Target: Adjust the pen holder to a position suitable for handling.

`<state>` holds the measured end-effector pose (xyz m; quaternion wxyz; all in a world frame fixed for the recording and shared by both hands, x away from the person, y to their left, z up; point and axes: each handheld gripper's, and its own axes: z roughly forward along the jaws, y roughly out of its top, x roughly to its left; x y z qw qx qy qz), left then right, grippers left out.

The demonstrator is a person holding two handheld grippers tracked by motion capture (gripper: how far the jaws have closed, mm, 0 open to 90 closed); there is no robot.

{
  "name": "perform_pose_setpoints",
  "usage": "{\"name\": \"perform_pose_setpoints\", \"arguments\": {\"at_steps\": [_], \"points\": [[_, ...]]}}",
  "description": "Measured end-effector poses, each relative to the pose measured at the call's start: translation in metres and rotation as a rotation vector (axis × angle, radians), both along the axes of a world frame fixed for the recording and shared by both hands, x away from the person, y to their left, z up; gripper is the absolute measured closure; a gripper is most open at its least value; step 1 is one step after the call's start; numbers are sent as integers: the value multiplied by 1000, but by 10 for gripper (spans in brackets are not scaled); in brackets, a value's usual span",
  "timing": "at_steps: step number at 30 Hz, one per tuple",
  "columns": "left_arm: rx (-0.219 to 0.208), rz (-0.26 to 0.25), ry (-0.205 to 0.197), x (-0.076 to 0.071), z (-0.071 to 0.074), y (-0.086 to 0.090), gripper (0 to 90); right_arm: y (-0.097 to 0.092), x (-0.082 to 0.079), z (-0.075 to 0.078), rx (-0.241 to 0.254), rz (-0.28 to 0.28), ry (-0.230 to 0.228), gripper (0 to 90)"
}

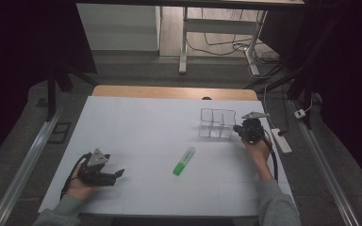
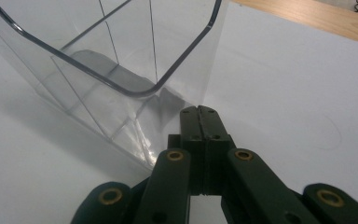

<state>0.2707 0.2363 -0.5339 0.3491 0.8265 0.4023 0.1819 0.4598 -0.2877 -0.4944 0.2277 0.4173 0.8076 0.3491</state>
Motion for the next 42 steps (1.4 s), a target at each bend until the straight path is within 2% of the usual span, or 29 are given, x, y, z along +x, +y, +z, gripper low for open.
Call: {"name": "perform_pose_setpoints", "arguments": {"at_steps": [9, 42], "points": [[0, -2, 1, 0, 0, 0, 179, 14, 2, 0, 1, 22, -15, 895], [8, -4, 1, 0, 0, 0, 180, 59, 13, -3, 4, 82, -15, 894]]}}
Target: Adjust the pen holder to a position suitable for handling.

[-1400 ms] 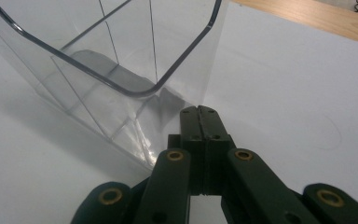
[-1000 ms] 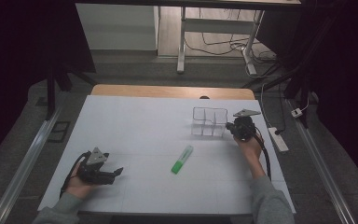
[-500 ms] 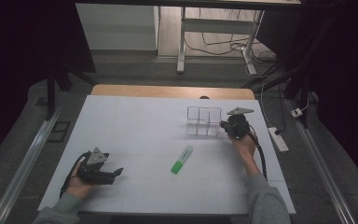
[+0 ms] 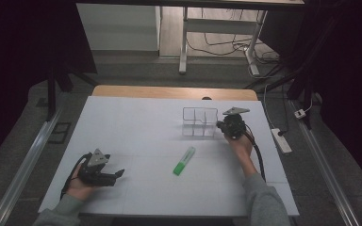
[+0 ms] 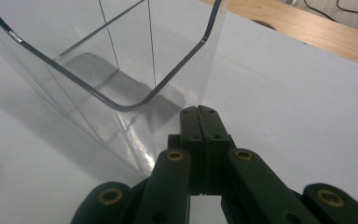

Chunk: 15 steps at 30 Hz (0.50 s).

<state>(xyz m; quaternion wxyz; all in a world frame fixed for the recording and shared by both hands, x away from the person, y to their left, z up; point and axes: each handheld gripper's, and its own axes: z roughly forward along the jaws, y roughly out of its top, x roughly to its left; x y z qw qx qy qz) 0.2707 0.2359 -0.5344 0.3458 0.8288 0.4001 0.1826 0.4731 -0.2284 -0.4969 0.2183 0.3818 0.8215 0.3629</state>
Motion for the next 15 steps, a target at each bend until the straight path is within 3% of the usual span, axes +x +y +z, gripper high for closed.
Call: {"name": "perform_pose_setpoints", "arguments": {"at_steps": [15], "points": [[2, -2, 1, 0, 0, 1, 181, 21, 2, -2, 1, 31, -1, 895]]}}
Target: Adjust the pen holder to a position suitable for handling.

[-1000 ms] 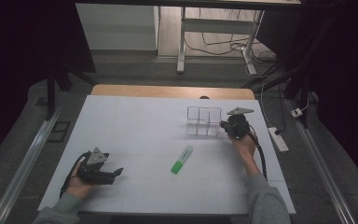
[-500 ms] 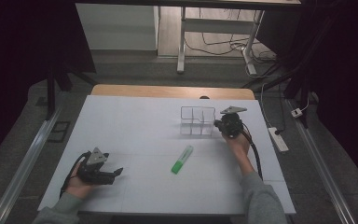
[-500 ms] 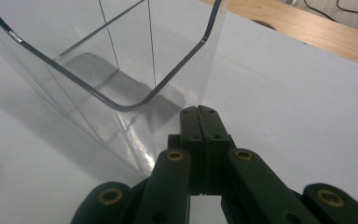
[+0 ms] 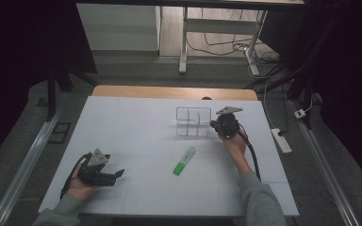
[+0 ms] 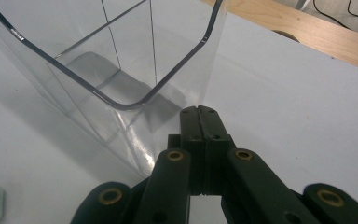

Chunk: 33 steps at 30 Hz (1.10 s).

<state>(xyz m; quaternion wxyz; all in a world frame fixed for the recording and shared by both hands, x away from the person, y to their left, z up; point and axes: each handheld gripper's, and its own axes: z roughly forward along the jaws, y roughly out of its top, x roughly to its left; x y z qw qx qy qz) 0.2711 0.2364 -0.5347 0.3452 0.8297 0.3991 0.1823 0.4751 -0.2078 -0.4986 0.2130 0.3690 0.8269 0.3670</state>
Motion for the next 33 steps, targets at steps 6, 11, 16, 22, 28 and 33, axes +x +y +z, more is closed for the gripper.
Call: {"name": "perform_pose_setpoints", "arguments": {"at_steps": [6, 11, 16, 22, 28, 33], "points": [[1, 0, -1, 0, 0, 0, 181, 7, 1, -1, 8, 5, 6, 894], [3, -1, 0, 0, 0, 0, 181, 16, 0, 0, 3, 21, 10, 894], [2, -2, 0, 0, 0, 0, 181, 24, 0, -1, 4, 38, 10, 894], [2, -1, -1, 0, 0, 0, 181, 32, 0, -2, 8, 46, 14, 894], [2, -2, 0, 0, 0, 0, 181, 41, 0, -2, 5, 63, 14, 894], [2, -10, -2, -1, 0, 0, 177, 46, 0, -3, 9, 73, 13, 894]]}}
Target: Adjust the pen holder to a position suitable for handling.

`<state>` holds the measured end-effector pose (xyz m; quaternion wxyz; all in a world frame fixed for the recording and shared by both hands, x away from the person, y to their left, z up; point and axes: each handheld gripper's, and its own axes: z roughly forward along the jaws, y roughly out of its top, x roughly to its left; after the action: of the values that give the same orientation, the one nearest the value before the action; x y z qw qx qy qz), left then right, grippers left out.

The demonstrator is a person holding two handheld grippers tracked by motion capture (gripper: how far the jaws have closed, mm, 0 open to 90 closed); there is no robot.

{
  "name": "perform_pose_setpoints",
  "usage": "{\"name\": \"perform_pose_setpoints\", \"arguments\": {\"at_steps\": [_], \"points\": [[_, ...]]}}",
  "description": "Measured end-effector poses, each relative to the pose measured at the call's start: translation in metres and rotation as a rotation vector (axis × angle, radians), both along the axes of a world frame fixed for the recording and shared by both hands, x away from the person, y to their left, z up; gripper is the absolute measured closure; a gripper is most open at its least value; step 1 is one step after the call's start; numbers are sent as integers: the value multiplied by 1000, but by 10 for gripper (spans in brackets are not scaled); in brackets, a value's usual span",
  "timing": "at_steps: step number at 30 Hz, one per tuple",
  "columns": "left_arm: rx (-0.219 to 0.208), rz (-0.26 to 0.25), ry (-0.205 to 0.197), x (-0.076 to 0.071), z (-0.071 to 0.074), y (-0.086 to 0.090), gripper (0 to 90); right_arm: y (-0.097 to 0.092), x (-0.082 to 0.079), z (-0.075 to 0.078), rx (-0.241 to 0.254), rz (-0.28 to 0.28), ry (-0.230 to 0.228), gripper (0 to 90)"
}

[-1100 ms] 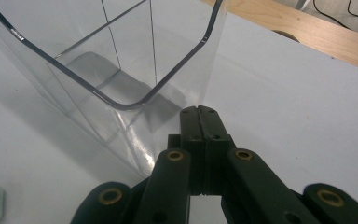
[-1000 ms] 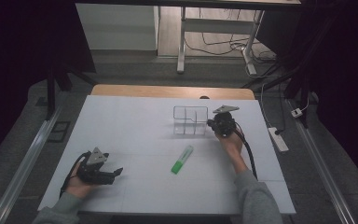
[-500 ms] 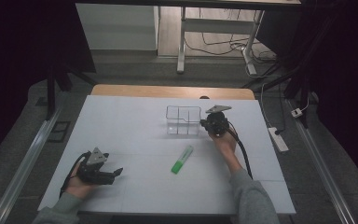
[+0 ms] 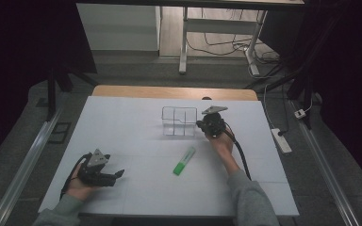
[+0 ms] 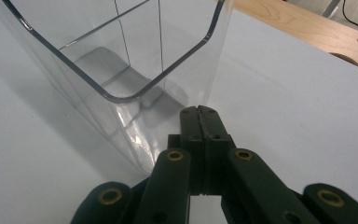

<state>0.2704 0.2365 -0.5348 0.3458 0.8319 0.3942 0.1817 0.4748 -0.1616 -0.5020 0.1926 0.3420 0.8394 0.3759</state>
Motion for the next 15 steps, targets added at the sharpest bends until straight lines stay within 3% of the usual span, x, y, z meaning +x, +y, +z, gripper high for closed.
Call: {"name": "perform_pose_setpoints", "arguments": {"at_steps": [15], "points": [[2, 2, -2, 0, 0, 0, 179, 15, 0, -2, 6, 27, 1, 894]]}}
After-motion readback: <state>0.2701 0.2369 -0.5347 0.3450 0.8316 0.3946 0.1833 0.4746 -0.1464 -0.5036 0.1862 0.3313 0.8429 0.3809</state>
